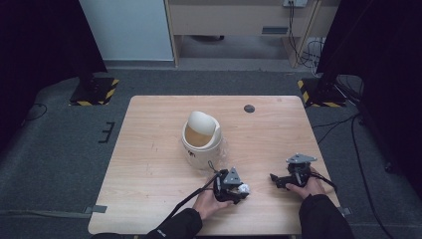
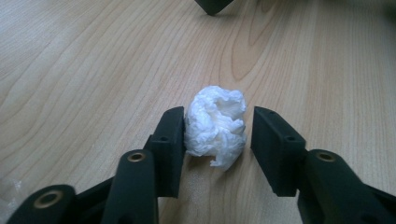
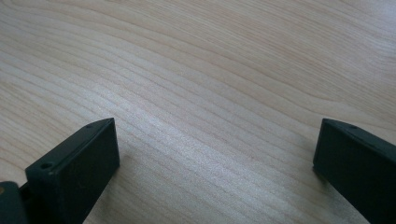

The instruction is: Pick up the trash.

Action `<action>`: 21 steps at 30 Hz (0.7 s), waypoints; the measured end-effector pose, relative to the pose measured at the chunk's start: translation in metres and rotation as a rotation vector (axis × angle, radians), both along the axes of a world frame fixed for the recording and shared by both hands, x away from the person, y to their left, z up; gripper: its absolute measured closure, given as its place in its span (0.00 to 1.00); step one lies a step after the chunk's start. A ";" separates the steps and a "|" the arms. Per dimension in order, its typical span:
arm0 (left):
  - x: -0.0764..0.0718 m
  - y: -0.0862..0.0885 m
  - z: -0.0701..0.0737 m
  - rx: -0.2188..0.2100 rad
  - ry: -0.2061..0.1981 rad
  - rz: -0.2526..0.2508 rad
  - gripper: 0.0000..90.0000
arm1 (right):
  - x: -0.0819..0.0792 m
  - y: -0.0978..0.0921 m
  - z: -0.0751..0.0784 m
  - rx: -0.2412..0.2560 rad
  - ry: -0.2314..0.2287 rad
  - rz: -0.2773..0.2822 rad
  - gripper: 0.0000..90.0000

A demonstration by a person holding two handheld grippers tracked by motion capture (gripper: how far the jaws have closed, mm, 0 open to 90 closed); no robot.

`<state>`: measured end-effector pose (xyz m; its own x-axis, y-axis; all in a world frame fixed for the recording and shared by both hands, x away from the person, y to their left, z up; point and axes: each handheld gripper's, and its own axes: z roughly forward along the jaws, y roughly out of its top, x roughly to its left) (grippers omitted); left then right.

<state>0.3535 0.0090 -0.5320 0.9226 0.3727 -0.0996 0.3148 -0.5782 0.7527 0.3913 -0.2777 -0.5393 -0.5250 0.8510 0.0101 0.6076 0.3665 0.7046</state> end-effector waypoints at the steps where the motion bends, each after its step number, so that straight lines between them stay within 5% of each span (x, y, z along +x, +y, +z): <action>1: 0.000 0.000 0.000 -0.001 0.003 -0.001 0.65 | 0.000 0.000 0.000 0.000 0.000 0.000 0.01; 11: -0.003 0.005 0.009 -0.013 0.009 -0.016 0.72 | 0.000 0.000 0.000 0.001 0.001 -0.001 0.01; 21: -0.016 0.034 0.031 -0.044 -0.021 -0.010 0.72 | 0.000 0.000 0.000 0.000 0.000 0.000 0.01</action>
